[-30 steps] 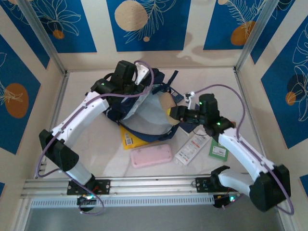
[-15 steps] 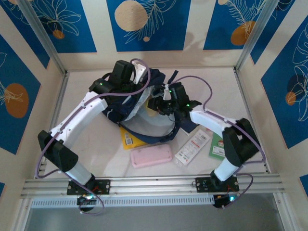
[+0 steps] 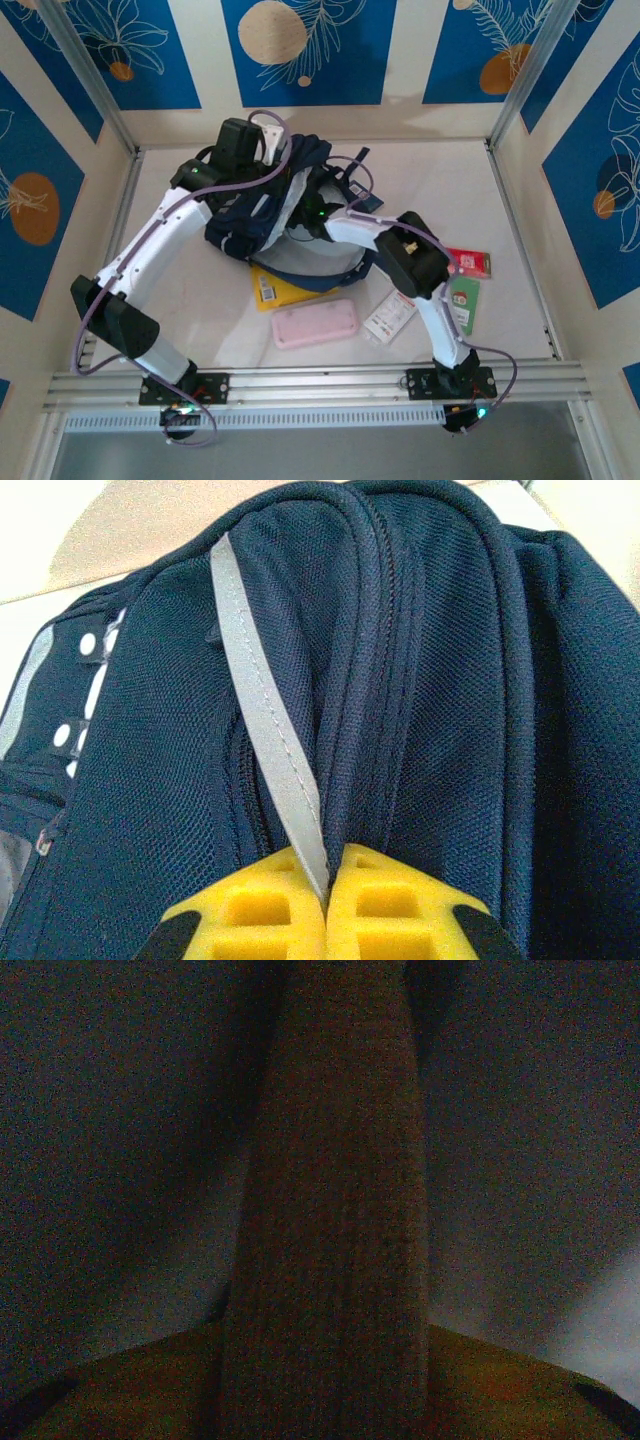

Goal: Pack the student bag

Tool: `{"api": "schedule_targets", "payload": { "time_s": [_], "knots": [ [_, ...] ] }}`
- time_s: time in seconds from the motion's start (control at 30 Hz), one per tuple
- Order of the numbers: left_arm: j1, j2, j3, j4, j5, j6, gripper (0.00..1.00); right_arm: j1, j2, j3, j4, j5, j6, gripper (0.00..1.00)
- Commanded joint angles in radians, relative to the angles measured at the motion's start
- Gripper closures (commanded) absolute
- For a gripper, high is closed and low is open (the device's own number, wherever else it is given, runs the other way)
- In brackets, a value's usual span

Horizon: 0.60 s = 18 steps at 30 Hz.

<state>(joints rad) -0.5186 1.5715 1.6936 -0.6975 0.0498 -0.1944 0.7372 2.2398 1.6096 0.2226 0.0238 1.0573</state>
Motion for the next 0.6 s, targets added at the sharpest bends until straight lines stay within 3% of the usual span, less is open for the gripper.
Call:
{"api": "schedule_targets", "payload": {
  "time_s": [0.0,0.2,0.37,0.57],
  "knots": [
    [0.015,-0.052,0.066,0.124,0.068,-0.053,1.0,0.035,0.081,0.146,0.002,0.083,0.017,0.49],
    [0.039,-0.05,0.066,0.156,0.108,-0.106,1.0,0.058,0.242,0.33,-0.013,0.099,0.094,0.37],
    [0.076,-0.067,0.03,0.186,0.113,-0.139,1.0,0.072,0.366,0.626,-0.266,0.013,-0.006,0.21],
    [0.132,-0.098,-0.024,0.195,0.102,-0.116,1.0,0.082,0.224,0.473,-0.161,-0.014,-0.176,0.08]
  ]
}}
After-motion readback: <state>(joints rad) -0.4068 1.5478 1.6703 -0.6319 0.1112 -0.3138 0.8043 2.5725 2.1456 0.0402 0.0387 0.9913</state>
